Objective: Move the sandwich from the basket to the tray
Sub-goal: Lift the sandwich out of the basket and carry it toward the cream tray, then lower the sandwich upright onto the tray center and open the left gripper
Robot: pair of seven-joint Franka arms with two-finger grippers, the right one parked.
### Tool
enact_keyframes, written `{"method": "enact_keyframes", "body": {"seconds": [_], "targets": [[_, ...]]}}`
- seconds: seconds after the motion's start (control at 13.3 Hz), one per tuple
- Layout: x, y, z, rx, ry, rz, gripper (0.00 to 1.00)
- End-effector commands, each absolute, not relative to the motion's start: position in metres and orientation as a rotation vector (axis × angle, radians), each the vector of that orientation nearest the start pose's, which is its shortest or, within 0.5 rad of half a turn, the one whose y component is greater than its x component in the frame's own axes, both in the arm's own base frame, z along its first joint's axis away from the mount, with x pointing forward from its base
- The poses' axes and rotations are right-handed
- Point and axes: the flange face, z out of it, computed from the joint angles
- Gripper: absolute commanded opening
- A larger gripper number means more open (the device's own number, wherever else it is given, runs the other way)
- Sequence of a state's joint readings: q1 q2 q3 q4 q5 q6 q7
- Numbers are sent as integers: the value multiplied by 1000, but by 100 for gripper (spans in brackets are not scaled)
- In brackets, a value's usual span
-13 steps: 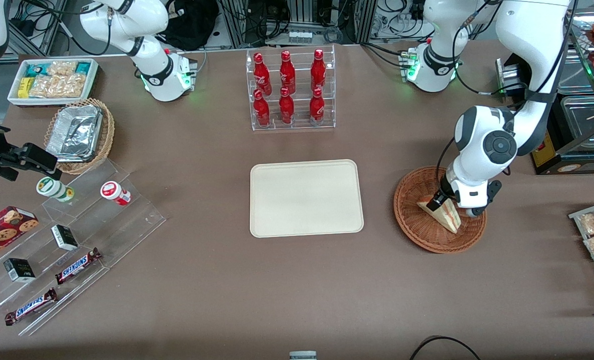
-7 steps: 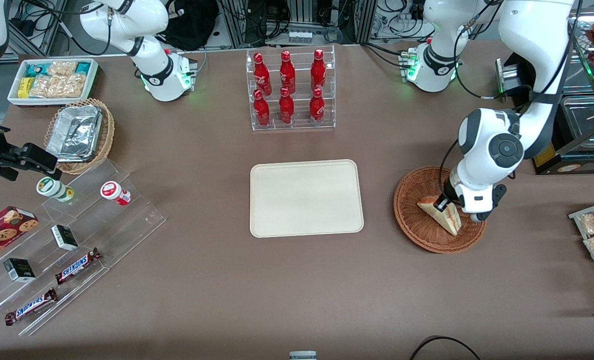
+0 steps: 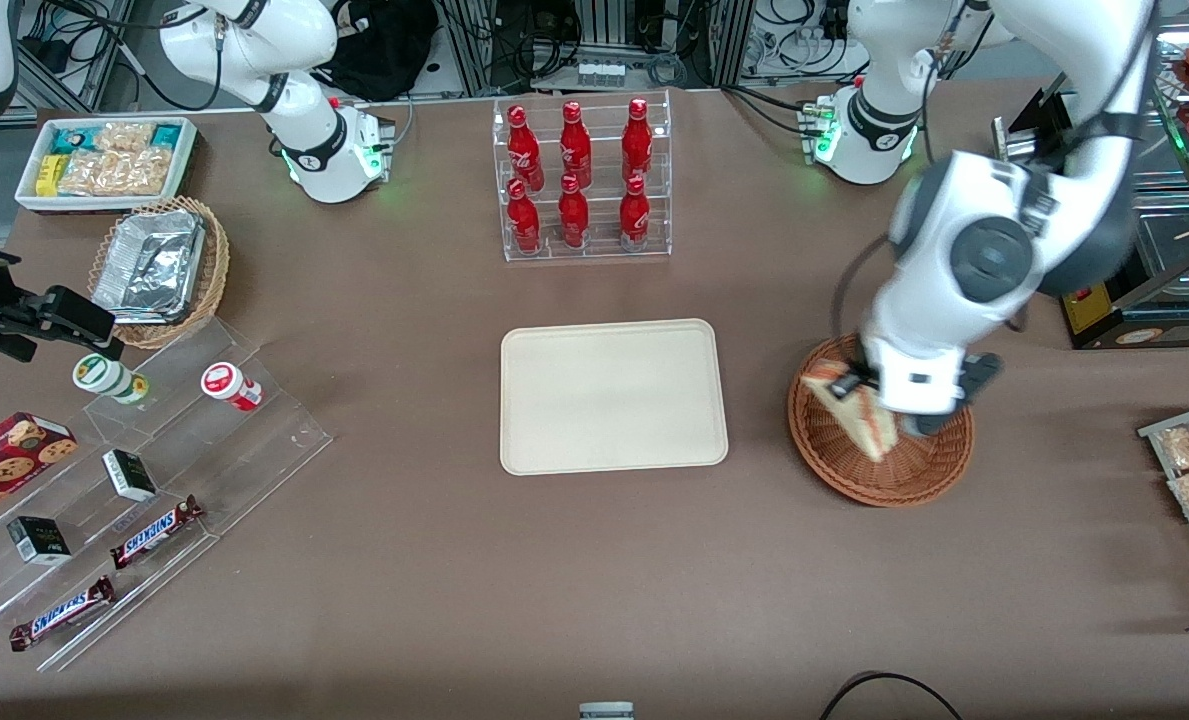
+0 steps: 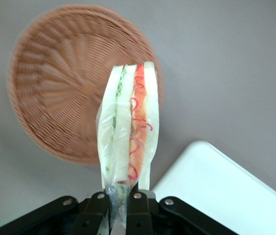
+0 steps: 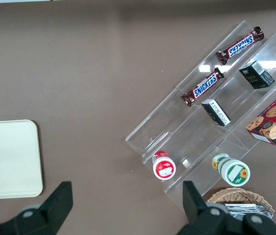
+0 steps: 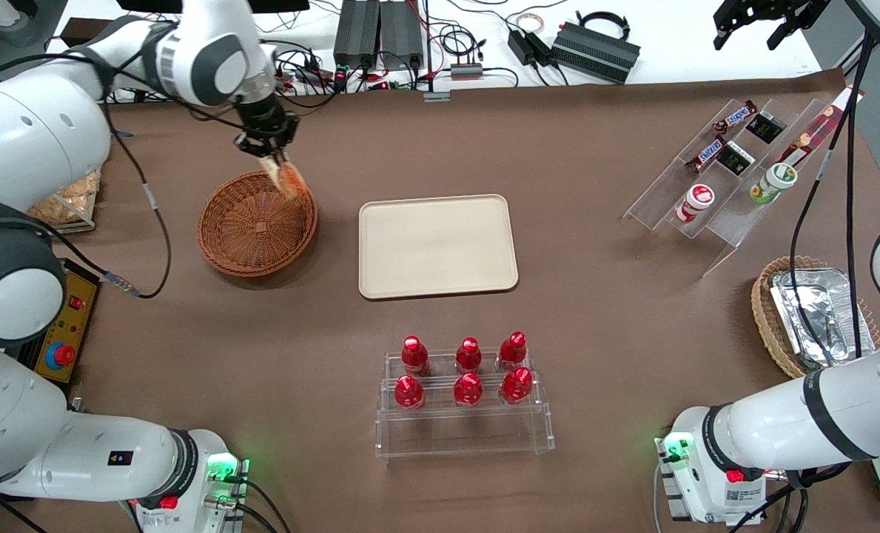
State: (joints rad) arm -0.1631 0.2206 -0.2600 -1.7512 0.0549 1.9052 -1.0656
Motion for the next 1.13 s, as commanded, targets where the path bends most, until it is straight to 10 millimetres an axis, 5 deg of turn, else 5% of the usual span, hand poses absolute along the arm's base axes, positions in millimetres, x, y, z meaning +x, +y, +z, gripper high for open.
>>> {"method": "enact_keyframes", "body": {"seconds": [0.0,0.23,0.53,0.75,1.05], "targets": [[547,-312,425,-2979,-823,90,7],[516,-399,389,-3061,-580,45,7],[495,-471,318,-3170,-364,-80,7],[479,-506,282,-3187,-271,-90,7],[463,-518,260,-3178,-185,-98,10]]}}
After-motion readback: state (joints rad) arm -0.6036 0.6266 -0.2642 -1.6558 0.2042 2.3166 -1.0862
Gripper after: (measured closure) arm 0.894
